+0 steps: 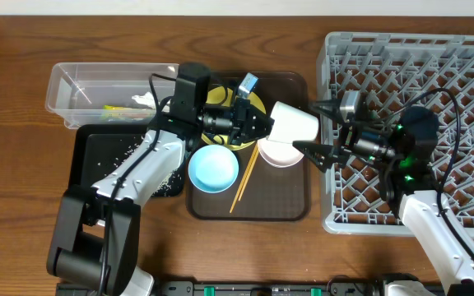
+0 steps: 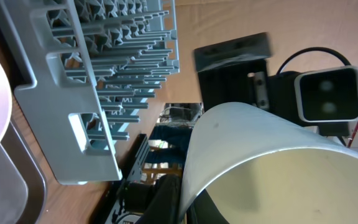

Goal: Sort waste into correct bins and load items into the dishwasher rack
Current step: 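Hand the white cup from the left gripper to the right gripper, then place the white cup upside down in the dish rack with right gripper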

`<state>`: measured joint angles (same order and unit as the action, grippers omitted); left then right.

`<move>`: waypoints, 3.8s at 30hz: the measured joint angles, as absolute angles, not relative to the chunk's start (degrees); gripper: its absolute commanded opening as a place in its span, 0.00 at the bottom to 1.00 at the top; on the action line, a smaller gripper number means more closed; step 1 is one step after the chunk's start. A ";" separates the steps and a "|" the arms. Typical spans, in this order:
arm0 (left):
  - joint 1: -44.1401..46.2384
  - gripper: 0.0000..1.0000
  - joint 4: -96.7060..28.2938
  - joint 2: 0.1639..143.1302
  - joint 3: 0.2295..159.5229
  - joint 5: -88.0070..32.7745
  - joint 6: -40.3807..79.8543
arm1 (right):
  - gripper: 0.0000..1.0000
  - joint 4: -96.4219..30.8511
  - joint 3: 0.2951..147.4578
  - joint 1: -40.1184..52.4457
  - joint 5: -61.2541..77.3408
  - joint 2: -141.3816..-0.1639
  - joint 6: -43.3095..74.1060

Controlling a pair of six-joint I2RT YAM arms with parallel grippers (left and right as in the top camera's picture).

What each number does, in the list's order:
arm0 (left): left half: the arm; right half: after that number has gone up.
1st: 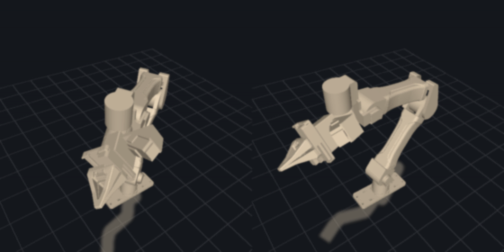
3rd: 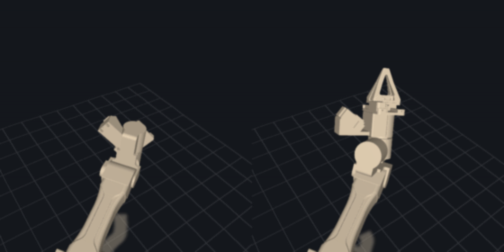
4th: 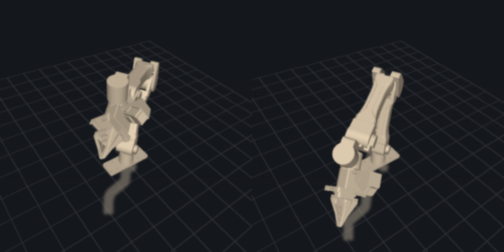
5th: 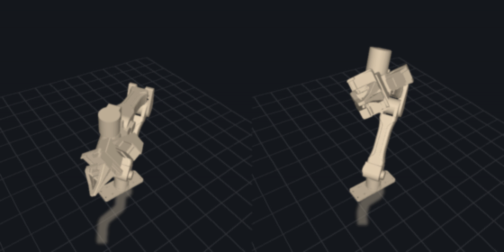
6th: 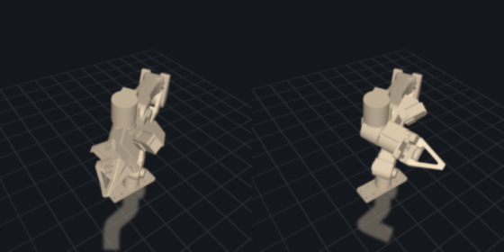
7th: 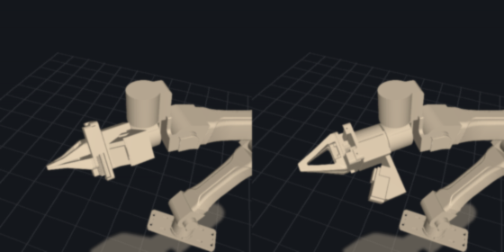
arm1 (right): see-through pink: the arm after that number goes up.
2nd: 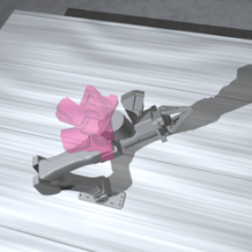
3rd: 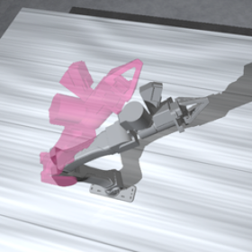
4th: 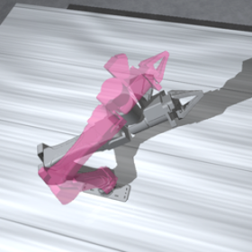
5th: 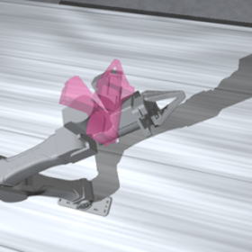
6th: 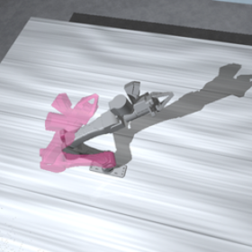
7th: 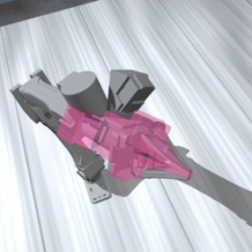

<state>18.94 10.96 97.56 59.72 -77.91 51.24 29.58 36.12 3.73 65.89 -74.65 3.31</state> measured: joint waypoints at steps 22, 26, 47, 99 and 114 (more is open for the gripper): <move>21.28 0.06 10.96 97.56 59.72 -79.18 52.93 | 0.87 29.32 36.16 6.24 67.79 -74.63 7.27; 21.28 0.06 11.38 97.56 59.72 -79.18 53.06 | 0.85 28.99 36.16 6.22 67.81 -74.63 7.27; 19.92 0.06 12.69 97.54 59.72 -79.40 54.26 | 0.63 29.02 36.16 6.02 67.99 -74.63 7.20; 13.32 0.38 -30.89 73.93 59.61 -14.31 16.19 | 0.01 -53.74 65.32 -6.55 11.09 -65.73 5.72; 13.32 0.39 -31.11 73.93 59.61 -13.23 16.03 | 0.02 -71.68 70.02 -12.34 -1.93 -76.31 8.34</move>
